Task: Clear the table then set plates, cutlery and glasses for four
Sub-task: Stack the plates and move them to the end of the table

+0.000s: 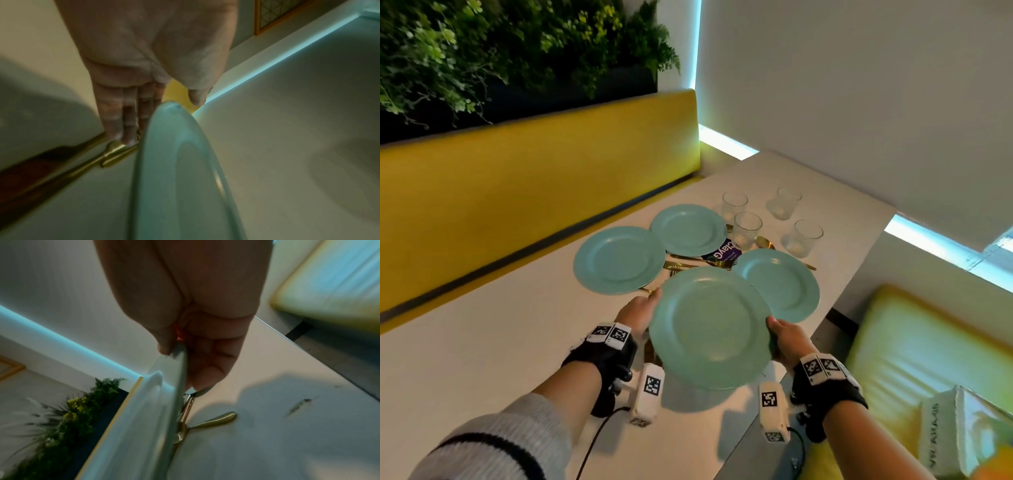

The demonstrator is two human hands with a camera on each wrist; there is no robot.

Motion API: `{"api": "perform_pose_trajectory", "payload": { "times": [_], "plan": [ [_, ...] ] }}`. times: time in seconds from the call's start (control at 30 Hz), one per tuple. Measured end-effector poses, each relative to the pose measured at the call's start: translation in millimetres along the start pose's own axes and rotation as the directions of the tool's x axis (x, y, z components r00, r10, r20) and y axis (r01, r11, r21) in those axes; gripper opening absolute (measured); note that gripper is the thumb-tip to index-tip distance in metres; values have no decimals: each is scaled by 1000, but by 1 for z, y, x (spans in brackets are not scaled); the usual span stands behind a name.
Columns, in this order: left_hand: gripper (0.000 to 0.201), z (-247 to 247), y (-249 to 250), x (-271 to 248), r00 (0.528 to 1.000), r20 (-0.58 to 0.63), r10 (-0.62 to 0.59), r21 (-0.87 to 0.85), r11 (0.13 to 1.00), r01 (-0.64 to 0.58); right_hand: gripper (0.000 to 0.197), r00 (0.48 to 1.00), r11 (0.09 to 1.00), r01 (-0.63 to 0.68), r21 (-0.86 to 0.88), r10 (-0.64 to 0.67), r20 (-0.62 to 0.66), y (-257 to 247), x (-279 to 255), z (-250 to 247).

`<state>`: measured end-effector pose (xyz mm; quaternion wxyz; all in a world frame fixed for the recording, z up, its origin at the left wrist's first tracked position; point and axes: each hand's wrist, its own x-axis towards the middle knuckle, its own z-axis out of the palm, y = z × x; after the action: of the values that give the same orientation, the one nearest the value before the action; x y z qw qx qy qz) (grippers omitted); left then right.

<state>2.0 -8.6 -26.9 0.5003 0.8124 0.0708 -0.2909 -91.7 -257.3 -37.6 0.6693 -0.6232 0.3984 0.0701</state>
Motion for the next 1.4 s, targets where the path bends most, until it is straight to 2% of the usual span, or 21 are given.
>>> {"api": "perform_pose_trajectory", "payload": {
  "times": [0.1, 0.2, 0.23, 0.3, 0.4, 0.43, 0.5, 0.57, 0.6, 0.67, 0.73, 0.83, 0.93, 0.97, 1.0, 1.07, 1.17, 1.27, 1.4],
  "plan": [
    [54, 7, -6, 19, 999, 38, 20, -247, 969, -10, 29, 1000, 998, -19, 63, 18, 17, -5, -1, 3],
    [22, 13, 12, 19, 998, -11, 69, -422, 904, -68, 26, 999, 996, -24, 80, 26, -27, -18, 8, 1],
    [21, 14, 17, 23, 996, -54, 72, -441, 893, -88, 25, 998, 997, -25, 74, 29, -62, -24, 15, -2],
    [32, 15, 29, 28, 987, -144, 77, -407, 904, -130, 26, 983, 998, -62, 21, 64, -173, -32, 35, -14],
    [68, 11, 27, 56, 972, -234, 35, -402, 906, -129, 33, 948, 988, -110, -112, 70, -310, -28, 52, -37],
    [73, 9, 29, 61, 967, -255, 16, -410, 904, -123, 28, 943, 992, -120, -44, 100, -318, -26, 53, -43],
    [74, 8, 24, 80, 960, -280, -23, -427, 898, -103, 33, 947, 989, -145, 17, 144, -286, -22, 69, -50],
    [76, 8, 17, 101, 950, -306, -61, -443, 893, -86, 26, 959, 984, -140, -107, 108, -261, -23, 82, -54],
    [79, 8, 23, 96, 947, -313, -70, -444, 892, -81, 21, 961, 986, -134, -102, 105, -254, -22, 94, -58],
    [72, 10, 32, 91, 943, -323, -76, -443, 893, -80, 32, 963, 981, -141, -131, 105, -250, -25, 101, -59],
    [56, 12, 48, 76, 937, -340, -83, -456, 886, -87, 43, 964, 992, -120, 47, 128, -234, -25, 106, -59],
    [51, 14, 46, 79, 921, -371, -116, -451, 890, -70, 40, 929, 983, -104, 152, 151, -339, -33, 102, -60],
    [53, 11, 45, 76, 909, -399, -125, -472, 877, -86, 44, 909, 975, -90, 201, 163, -383, -44, 91, -67],
    [53, 8, 43, 77, 902, -413, -127, -481, 871, -98, 45, 873, 979, -85, 186, 163, -460, -46, 83, -70],
    [53, 5, 42, 76, 892, -433, -130, -489, 865, -111, 44, 820, 985, -15, 172, 110, -562, -53, 75, -76],
    [55, -1, 39, 75, 876, -462, -140, -506, 852, -131, 37, 789, 957, 104, 271, 87, -609, -69, 62, -83],
    [58, -10, 37, 71, 873, -464, -147, -532, 835, -142, 46, 797, 981, 167, 103, -73, -599, -87, 45, -74],
    [58, -14, 38, 64, 881, -446, -156, -508, 855, -106, 33, 833, 969, 246, -34, -229, -503, -101, 36, -49],
    [63, -11, 43, 56, 908, -391, -149, -470, 881, -58, 34, 899, 961, 247, -128, -276, -339, -111, 27, 4]
  ]
}}
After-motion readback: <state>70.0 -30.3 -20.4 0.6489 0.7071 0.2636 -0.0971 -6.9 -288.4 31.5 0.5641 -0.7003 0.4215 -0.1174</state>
